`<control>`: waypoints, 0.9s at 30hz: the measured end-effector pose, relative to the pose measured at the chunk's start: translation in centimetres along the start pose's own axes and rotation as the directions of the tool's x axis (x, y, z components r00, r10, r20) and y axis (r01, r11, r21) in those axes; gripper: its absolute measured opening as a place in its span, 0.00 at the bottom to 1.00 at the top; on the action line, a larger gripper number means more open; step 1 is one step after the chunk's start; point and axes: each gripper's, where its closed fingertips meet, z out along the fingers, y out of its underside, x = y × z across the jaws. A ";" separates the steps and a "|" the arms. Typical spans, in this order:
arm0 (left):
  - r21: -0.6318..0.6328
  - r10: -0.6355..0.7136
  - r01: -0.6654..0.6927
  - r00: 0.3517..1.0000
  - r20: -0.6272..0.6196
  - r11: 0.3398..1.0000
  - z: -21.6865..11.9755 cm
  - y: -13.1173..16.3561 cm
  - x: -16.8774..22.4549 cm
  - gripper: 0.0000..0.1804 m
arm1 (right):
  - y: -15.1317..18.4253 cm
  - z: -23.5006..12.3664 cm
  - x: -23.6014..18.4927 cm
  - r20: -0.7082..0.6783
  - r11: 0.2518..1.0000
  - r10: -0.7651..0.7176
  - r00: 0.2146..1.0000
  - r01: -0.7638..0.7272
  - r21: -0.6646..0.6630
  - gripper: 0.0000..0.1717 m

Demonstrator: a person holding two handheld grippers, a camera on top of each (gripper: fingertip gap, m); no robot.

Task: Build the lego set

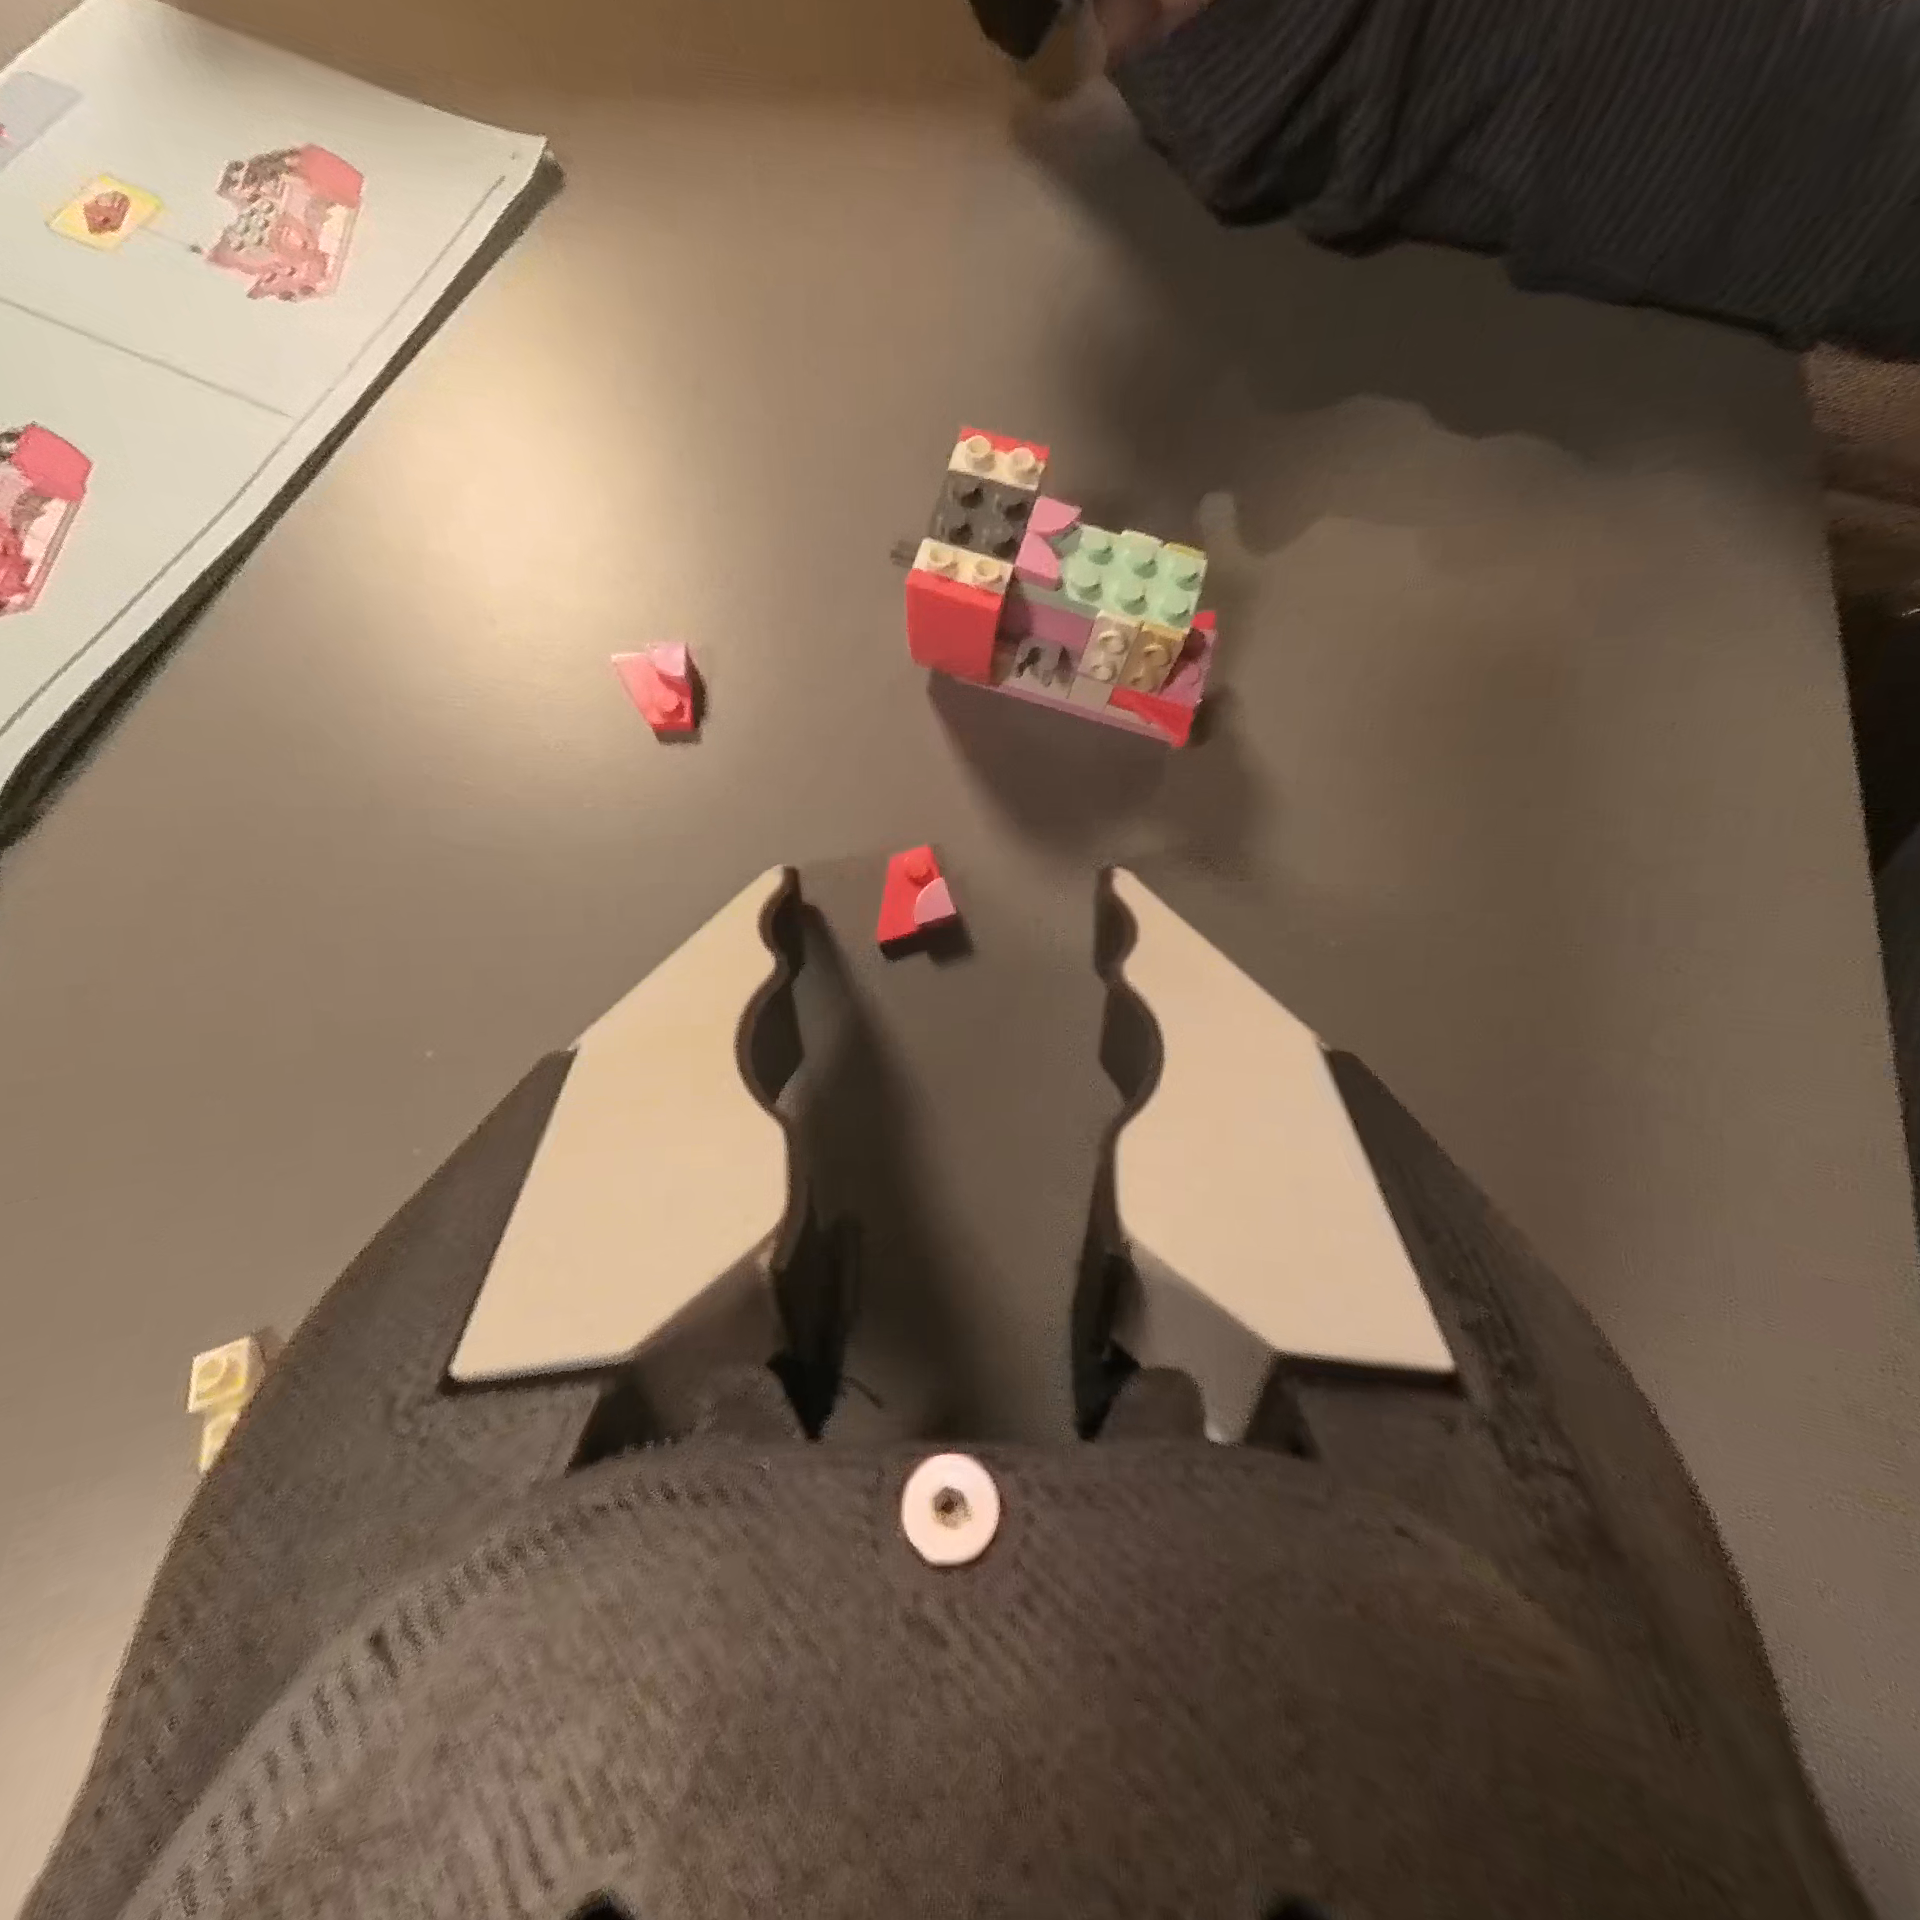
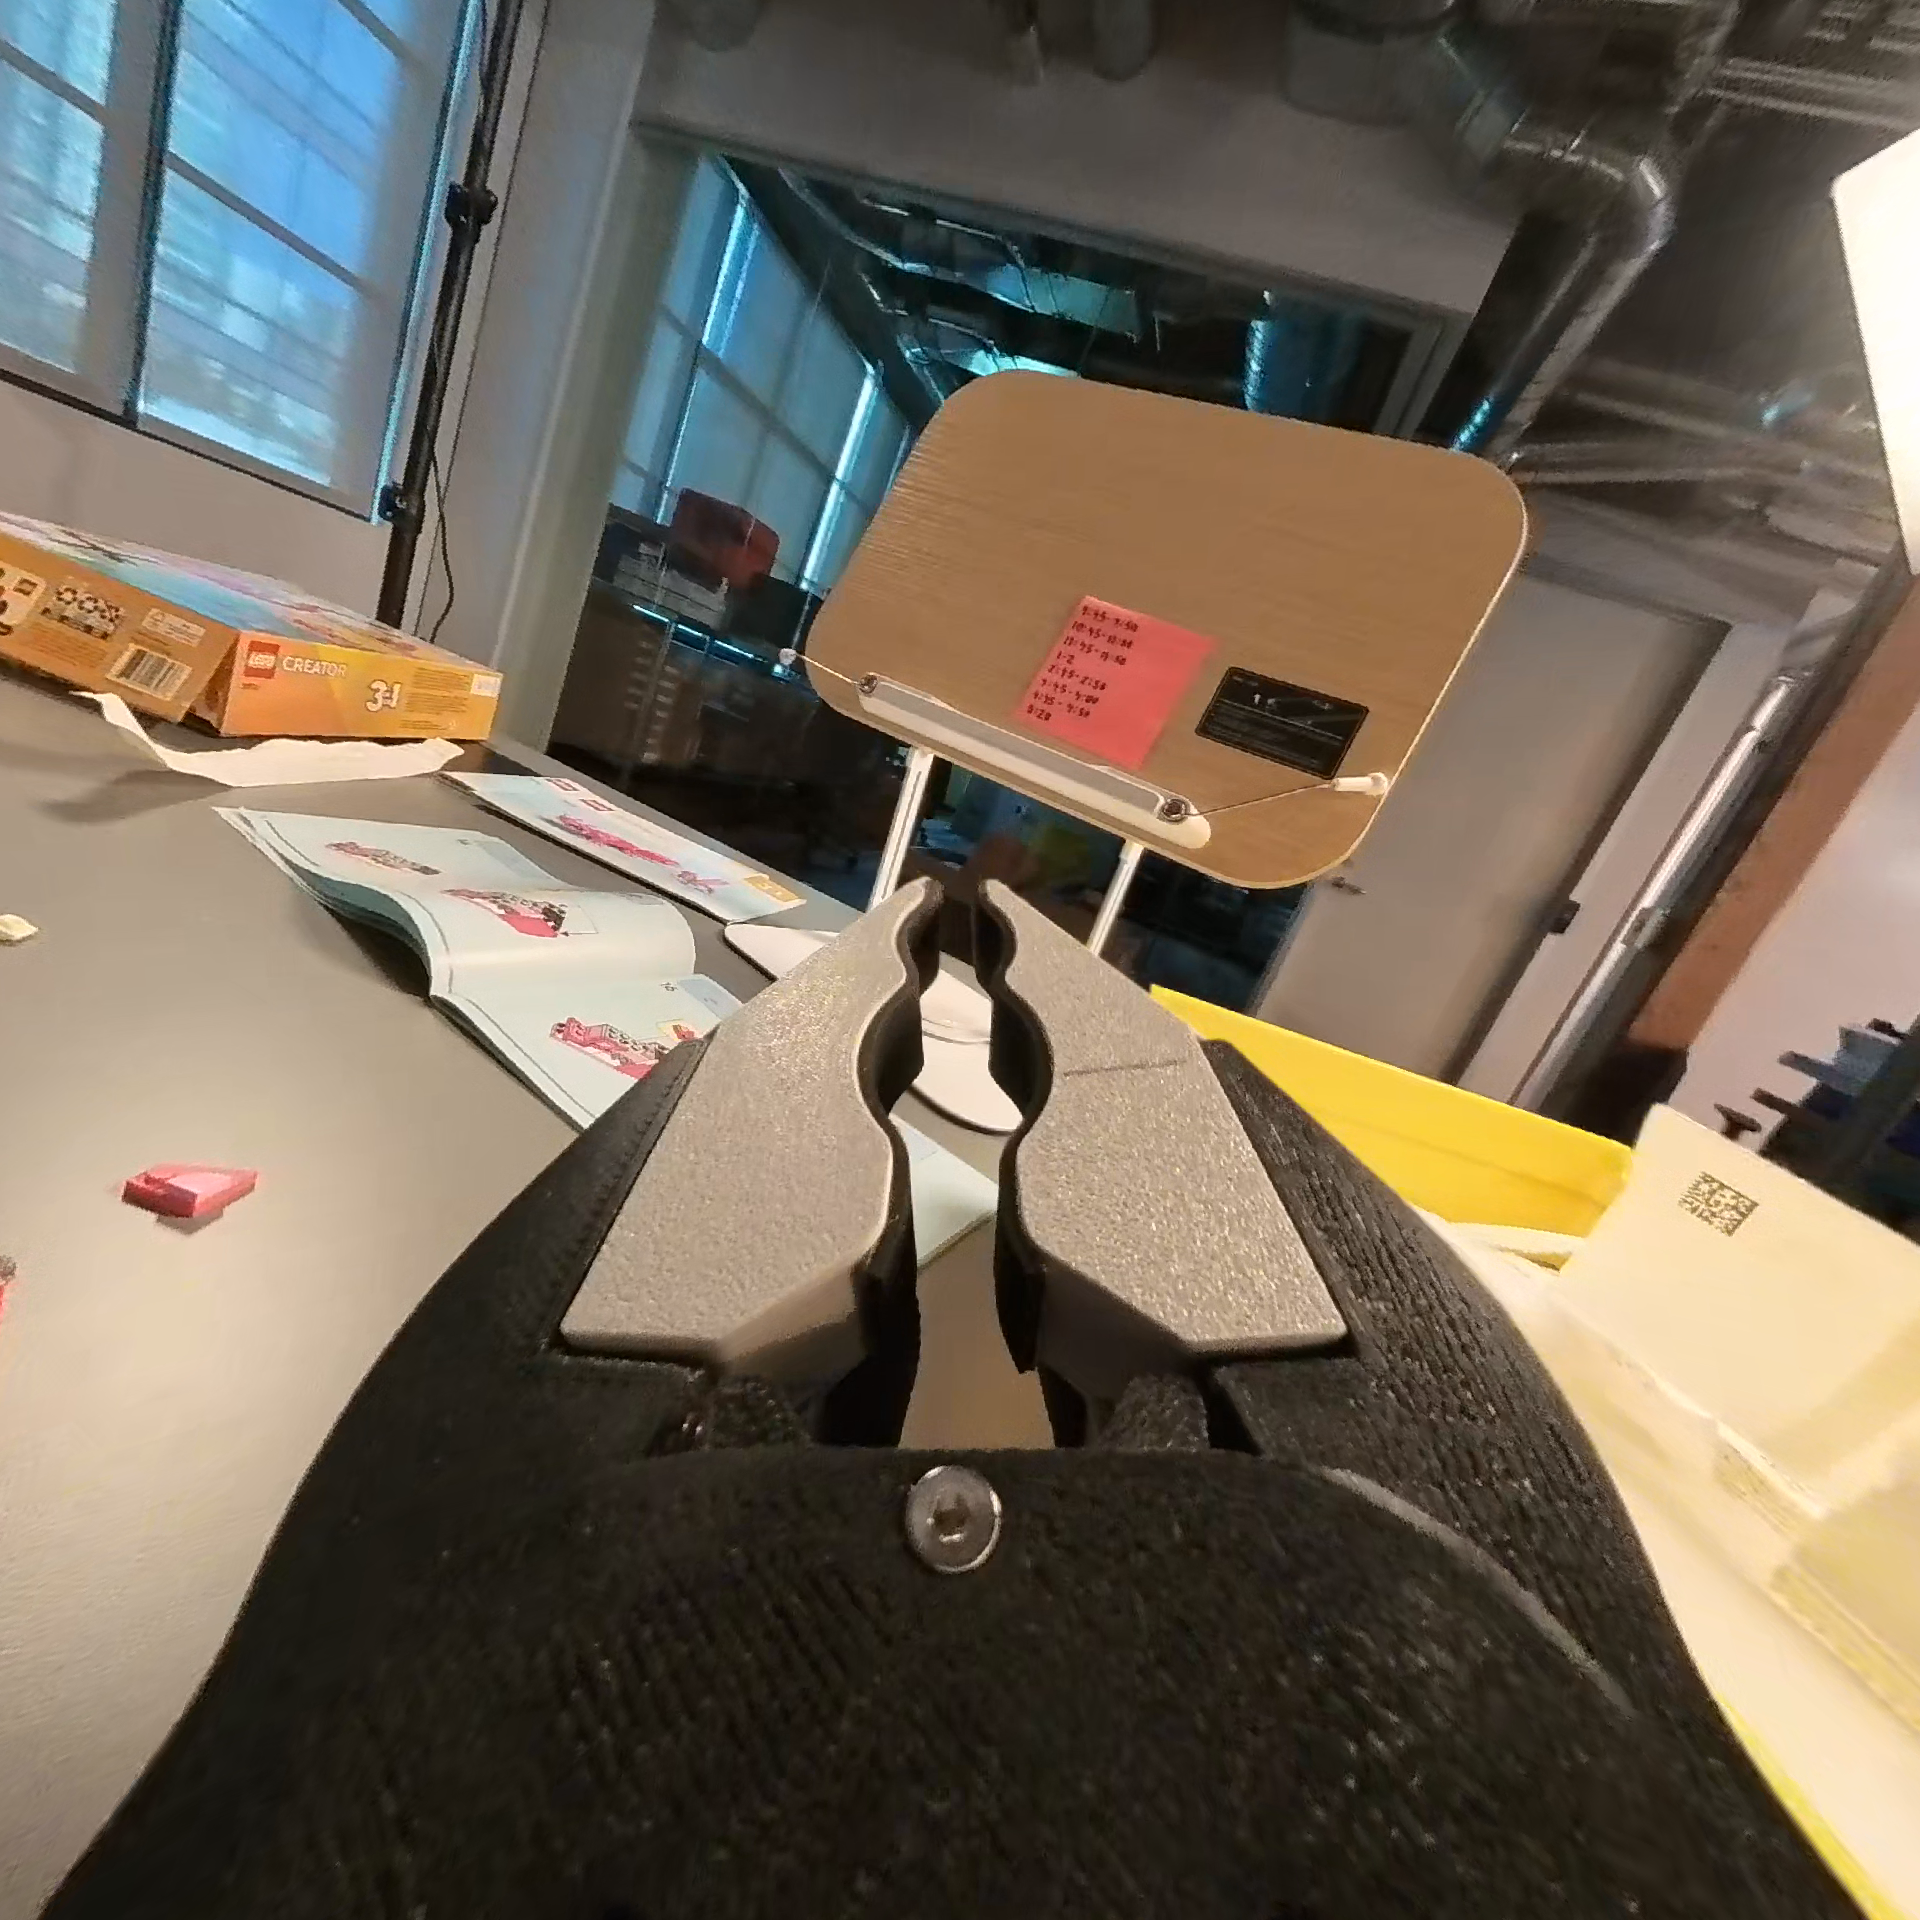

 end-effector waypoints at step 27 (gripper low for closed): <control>0.112 -0.251 0.235 0.955 0.157 0.966 1.6 -2.7 -5.6 0.20 | 1.4 1.9 -1.4 0.035 0.998 -0.024 0.999 0.026 -0.052 0.02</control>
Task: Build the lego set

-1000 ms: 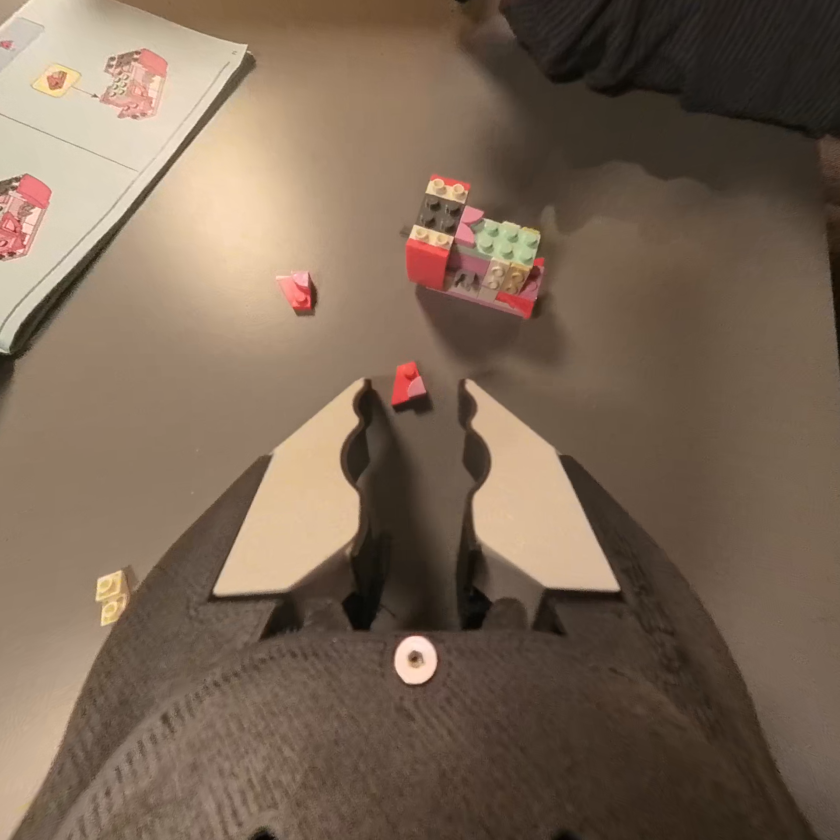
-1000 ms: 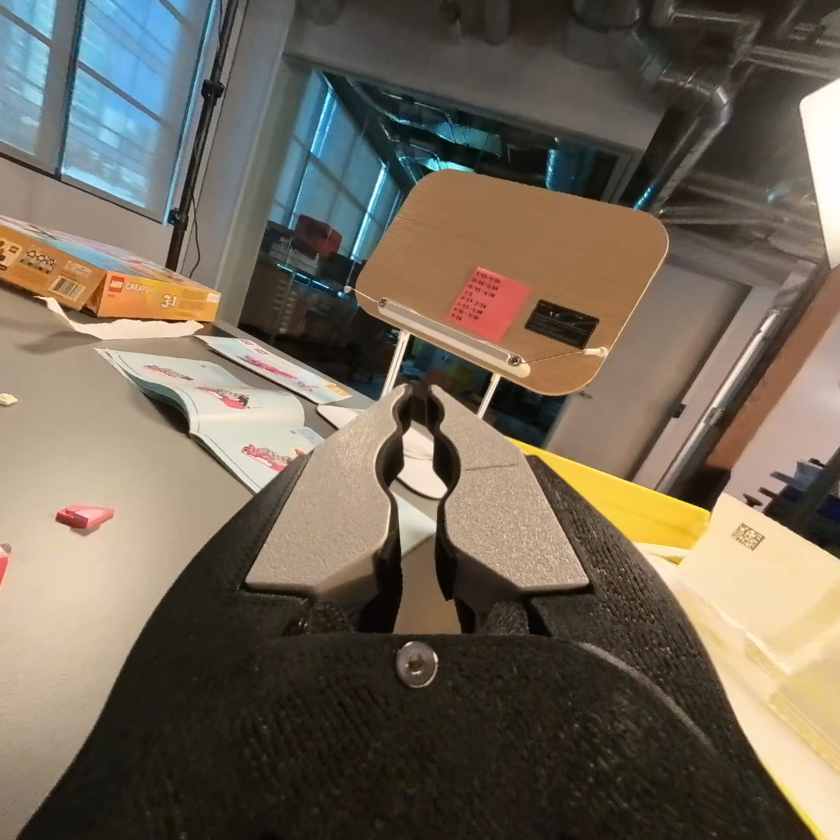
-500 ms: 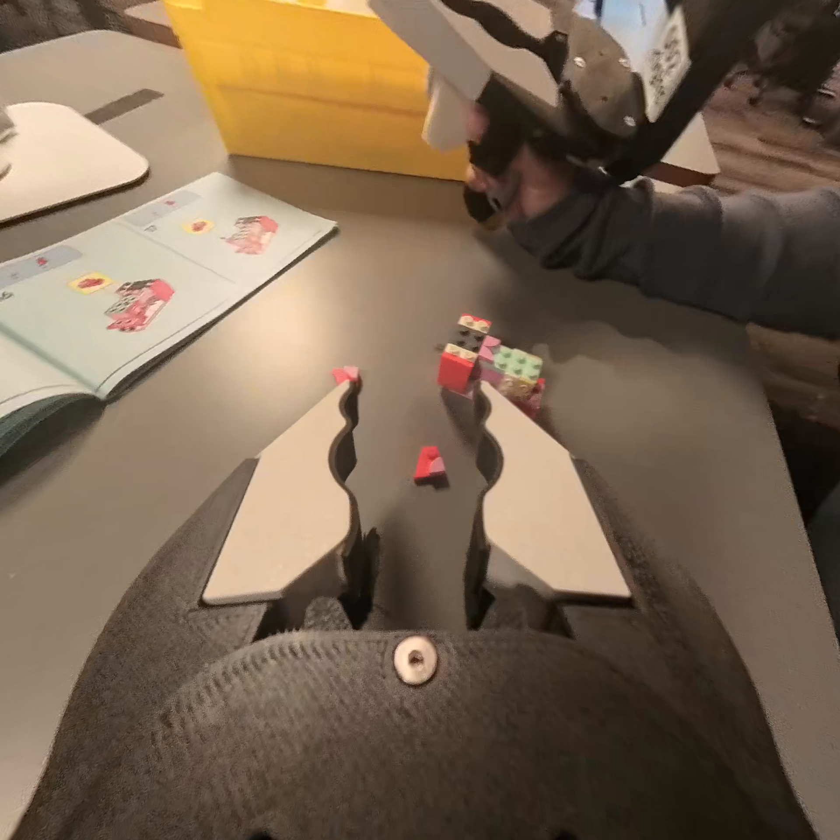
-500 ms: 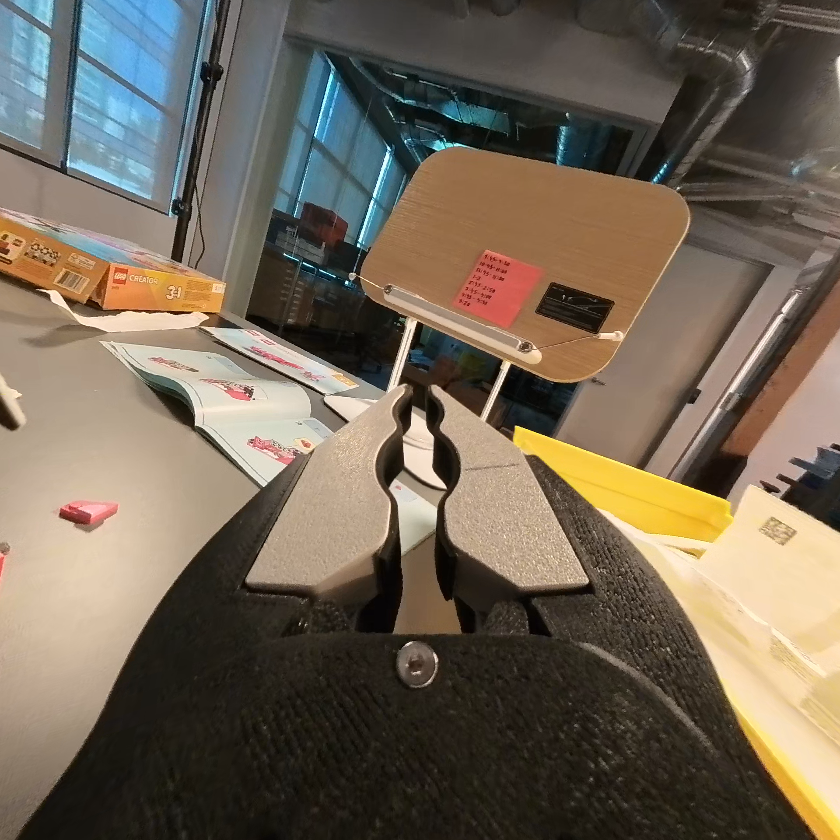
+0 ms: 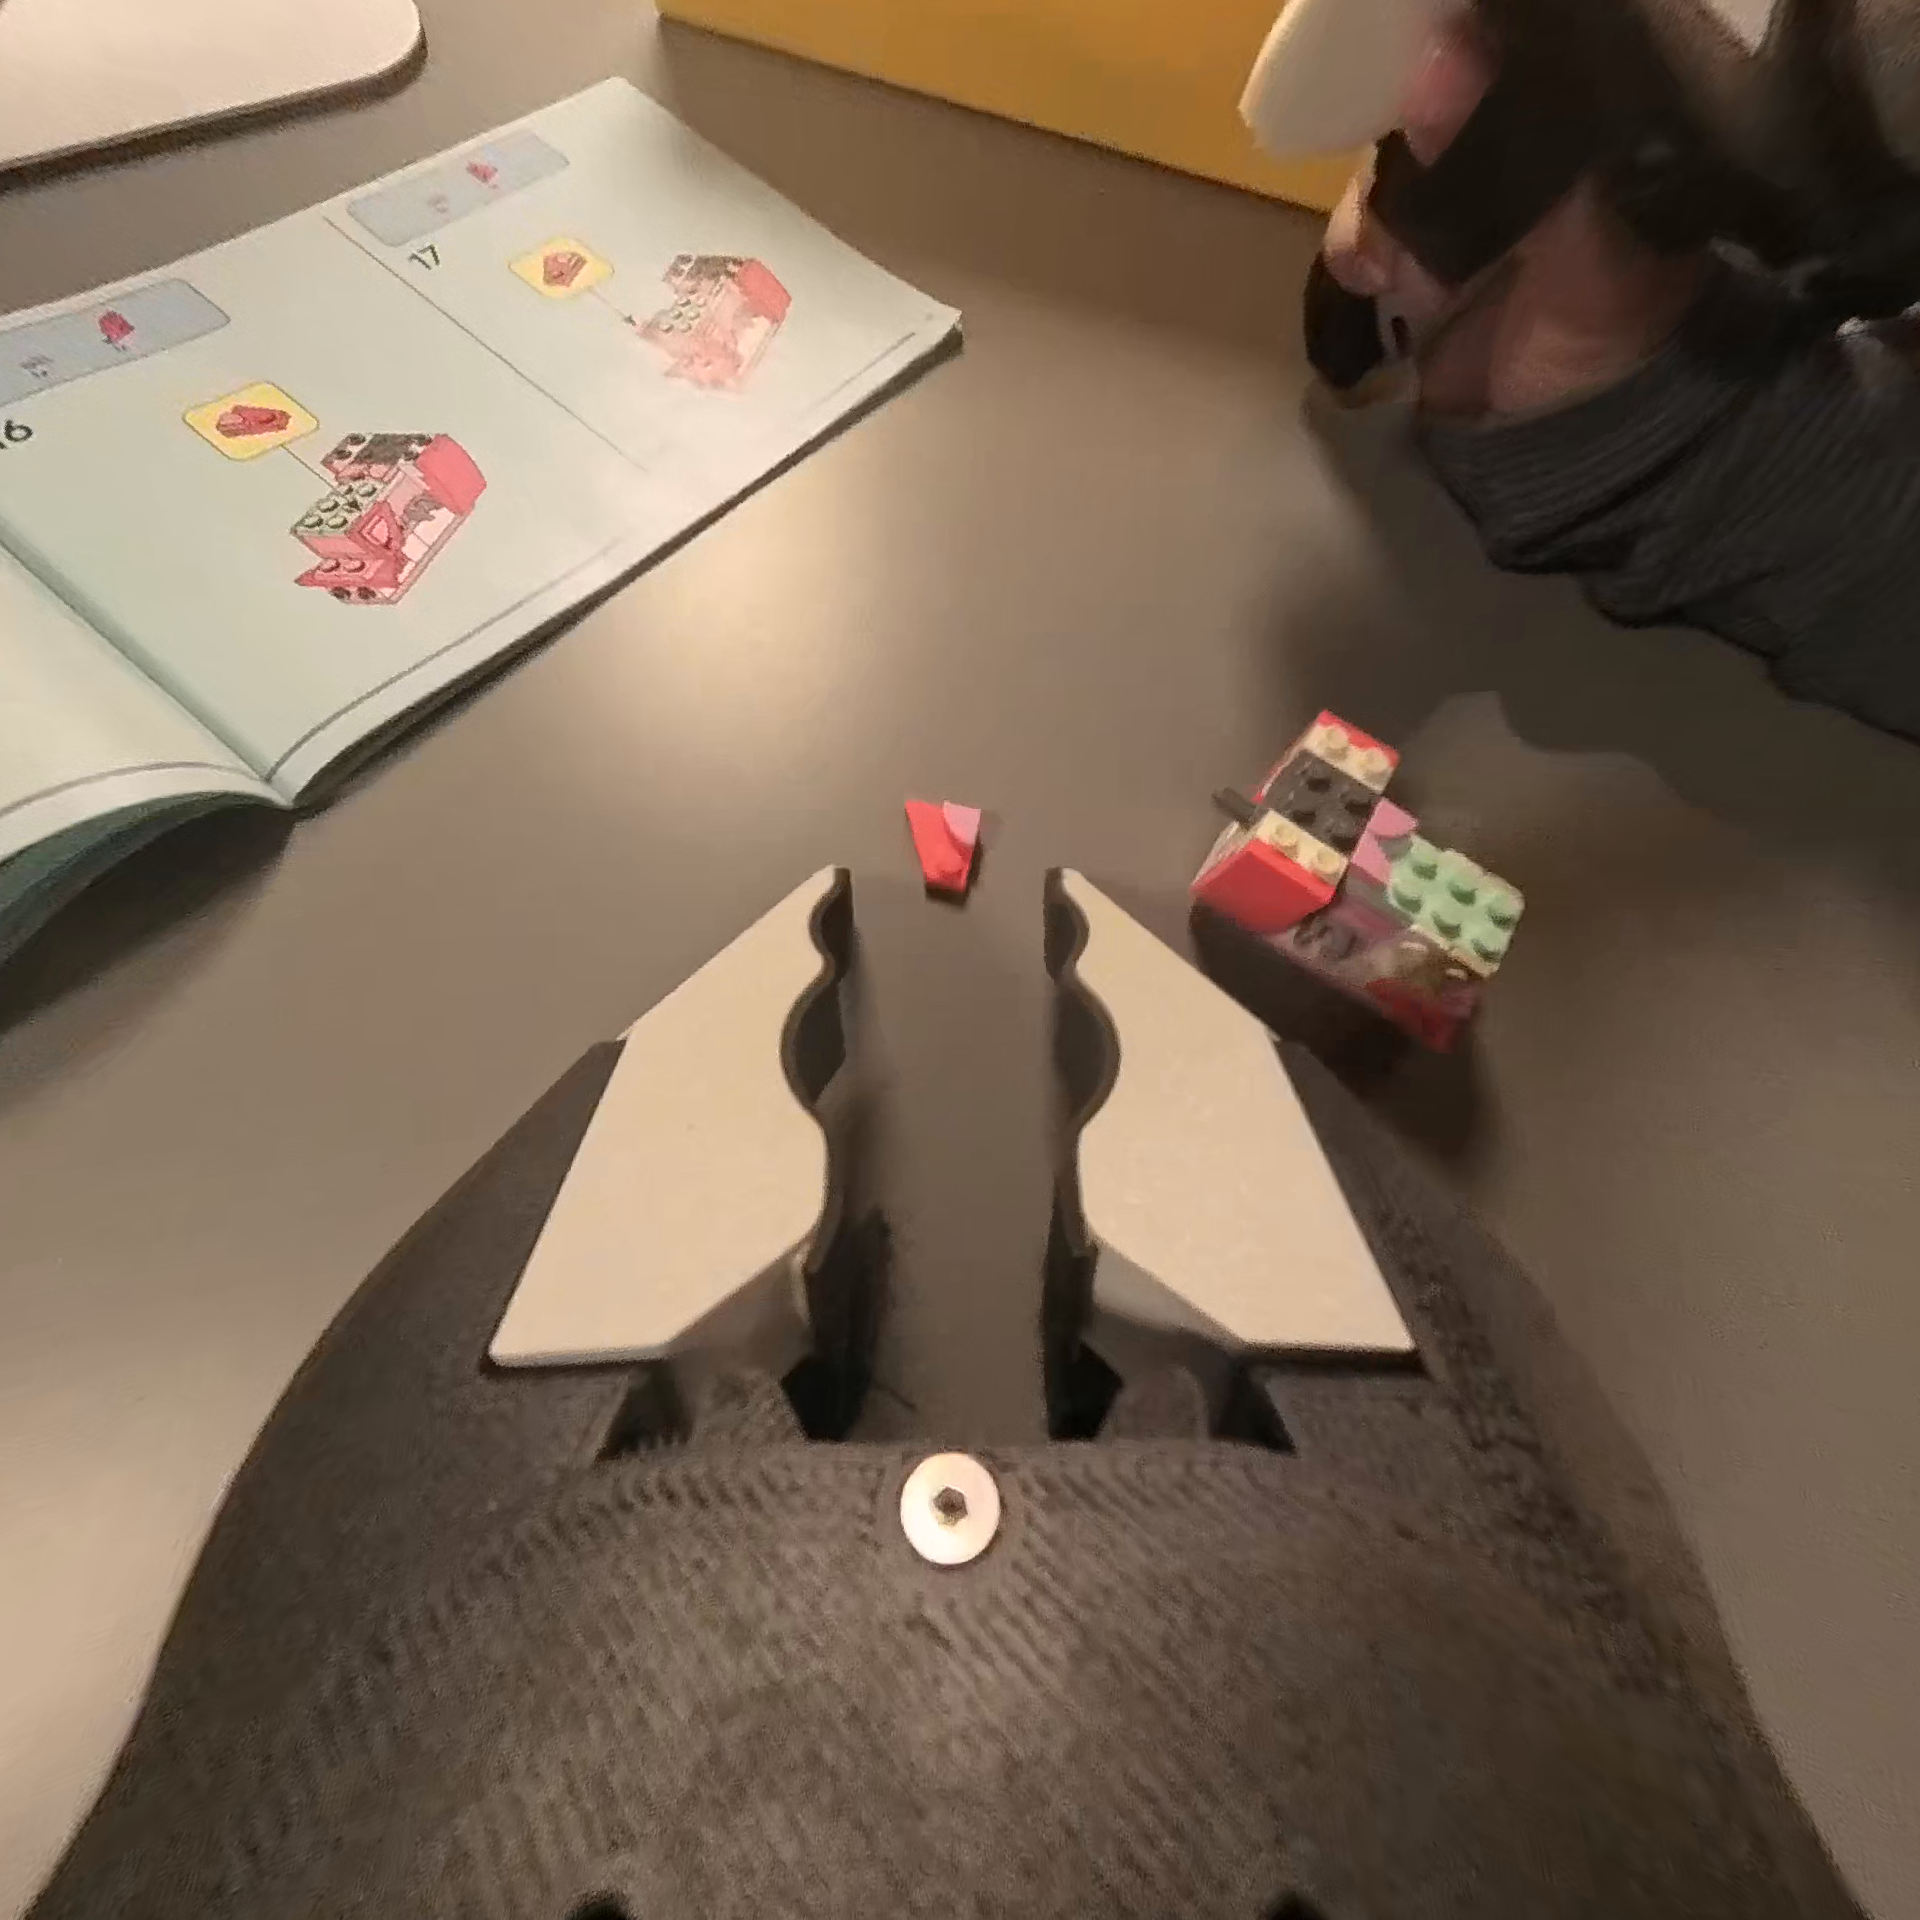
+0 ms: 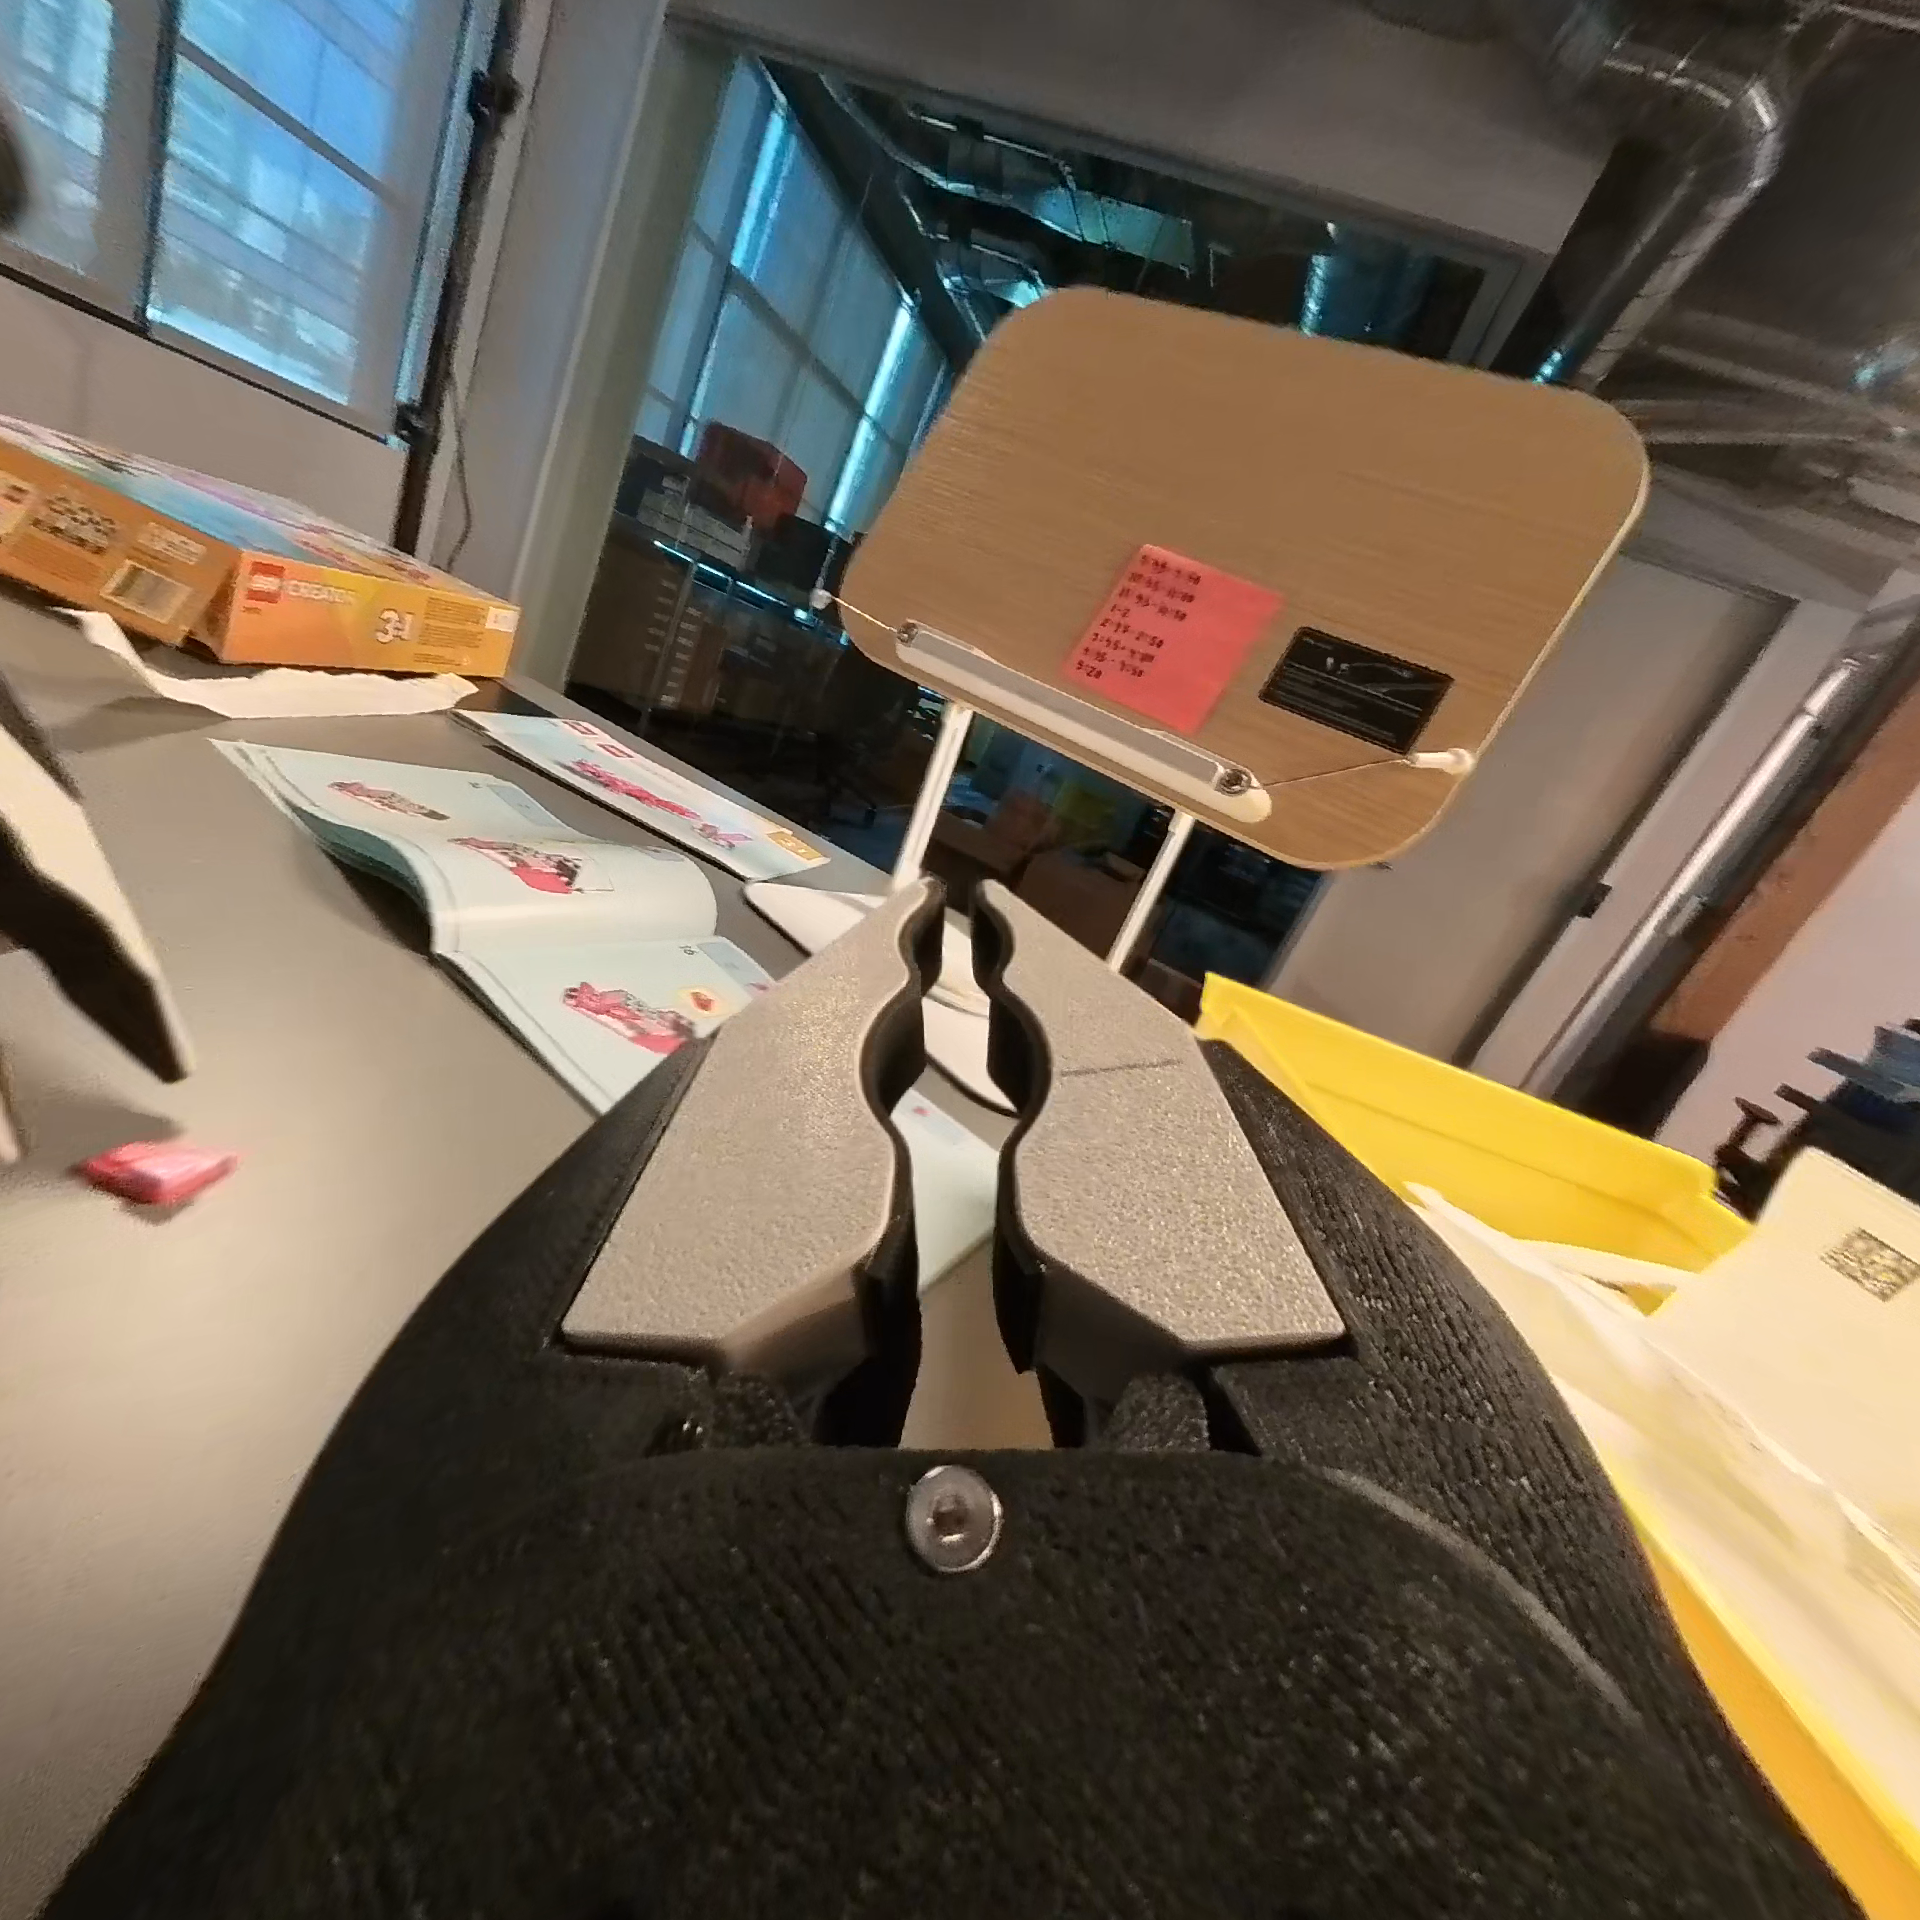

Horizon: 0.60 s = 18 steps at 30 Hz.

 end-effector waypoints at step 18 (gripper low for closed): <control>0.054 0.080 -0.084 0.994 0.072 0.995 -0.7 -0.3 0.1 0.22 | 0.8 1.9 1.1 -0.060 0.999 0.038 0.998 -0.038 -0.014 0.01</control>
